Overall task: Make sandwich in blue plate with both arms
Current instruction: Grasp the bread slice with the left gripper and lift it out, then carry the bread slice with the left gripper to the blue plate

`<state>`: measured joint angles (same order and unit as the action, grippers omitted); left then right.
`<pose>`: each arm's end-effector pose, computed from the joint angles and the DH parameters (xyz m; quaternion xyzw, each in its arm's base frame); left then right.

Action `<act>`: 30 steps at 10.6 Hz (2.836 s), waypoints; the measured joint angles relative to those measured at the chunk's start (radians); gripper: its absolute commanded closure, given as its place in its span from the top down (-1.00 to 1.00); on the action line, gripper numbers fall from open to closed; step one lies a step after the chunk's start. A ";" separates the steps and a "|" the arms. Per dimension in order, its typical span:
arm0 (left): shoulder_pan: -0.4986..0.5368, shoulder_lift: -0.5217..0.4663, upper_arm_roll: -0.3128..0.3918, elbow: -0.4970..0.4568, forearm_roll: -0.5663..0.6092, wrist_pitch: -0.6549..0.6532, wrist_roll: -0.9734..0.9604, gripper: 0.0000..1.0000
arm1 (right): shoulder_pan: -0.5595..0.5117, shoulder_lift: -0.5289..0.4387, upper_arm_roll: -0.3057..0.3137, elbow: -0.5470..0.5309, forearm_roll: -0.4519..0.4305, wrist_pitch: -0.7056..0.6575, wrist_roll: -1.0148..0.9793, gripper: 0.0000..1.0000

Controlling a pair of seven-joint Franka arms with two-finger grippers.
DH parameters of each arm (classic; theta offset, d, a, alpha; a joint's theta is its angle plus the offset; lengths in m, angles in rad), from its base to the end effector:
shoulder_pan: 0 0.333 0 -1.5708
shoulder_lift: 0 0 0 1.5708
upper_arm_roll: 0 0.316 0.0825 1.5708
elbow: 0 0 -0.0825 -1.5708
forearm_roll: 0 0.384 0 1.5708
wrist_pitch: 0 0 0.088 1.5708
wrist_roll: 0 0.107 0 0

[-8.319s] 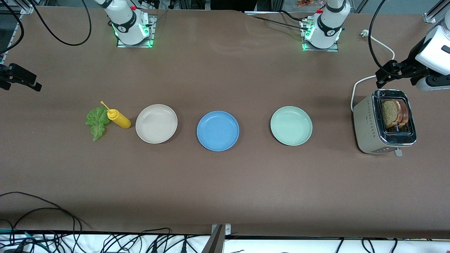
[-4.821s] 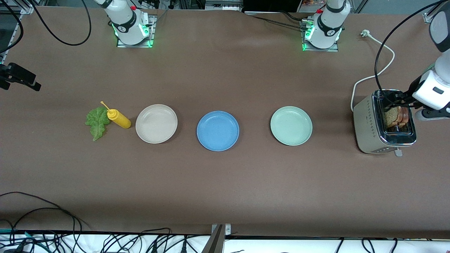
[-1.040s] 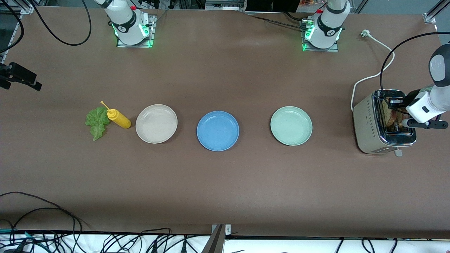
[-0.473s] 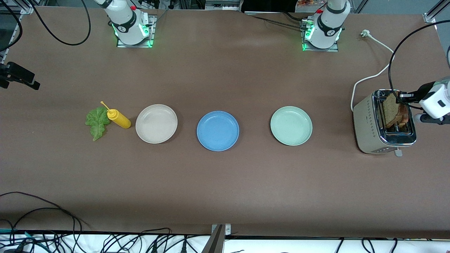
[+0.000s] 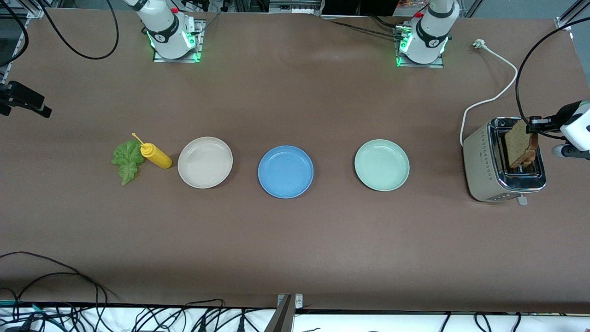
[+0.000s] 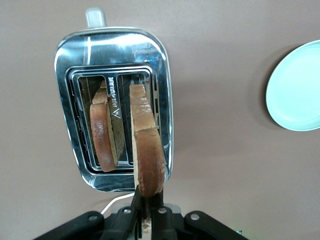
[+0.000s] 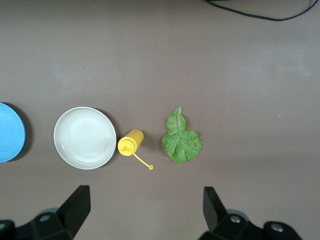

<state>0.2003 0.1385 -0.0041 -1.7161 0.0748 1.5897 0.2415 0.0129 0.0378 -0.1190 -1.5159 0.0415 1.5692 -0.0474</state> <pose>0.5615 0.1197 0.4802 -0.9902 0.0281 0.1368 0.0072 0.5639 -0.0542 0.6293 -0.9994 0.0291 -0.0093 0.0179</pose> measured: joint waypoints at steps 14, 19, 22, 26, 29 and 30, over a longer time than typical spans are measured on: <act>-0.138 0.038 -0.012 0.015 -0.351 -0.007 -0.115 -1.00 | 0.000 0.000 0.000 0.000 0.000 -0.001 0.000 1.00; -0.191 0.054 -0.054 0.015 -0.452 0.032 -0.232 -1.00 | 0.000 0.000 0.000 0.000 0.000 -0.001 0.000 1.00; -0.230 0.079 -0.087 0.015 -0.513 0.093 -0.309 -1.00 | 0.000 0.000 0.000 0.001 0.000 -0.002 0.000 1.00; -0.284 0.136 -0.093 0.014 -0.626 0.155 -0.355 -1.00 | 0.000 0.000 0.000 0.001 0.000 -0.002 0.000 1.00; -0.341 0.166 -0.099 0.015 -0.702 0.231 -0.389 -1.00 | 0.000 0.000 0.000 0.001 0.000 -0.002 0.000 1.00; -0.358 0.177 -0.100 0.015 -0.729 0.262 -0.391 -1.00 | 0.000 0.000 0.000 0.001 0.000 -0.002 0.000 1.00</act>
<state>-0.1572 0.3157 -0.1040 -1.7015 -0.6547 1.8513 -0.1498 0.0133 0.0374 -0.1189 -1.5151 0.0415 1.5671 -0.0477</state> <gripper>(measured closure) 0.916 0.000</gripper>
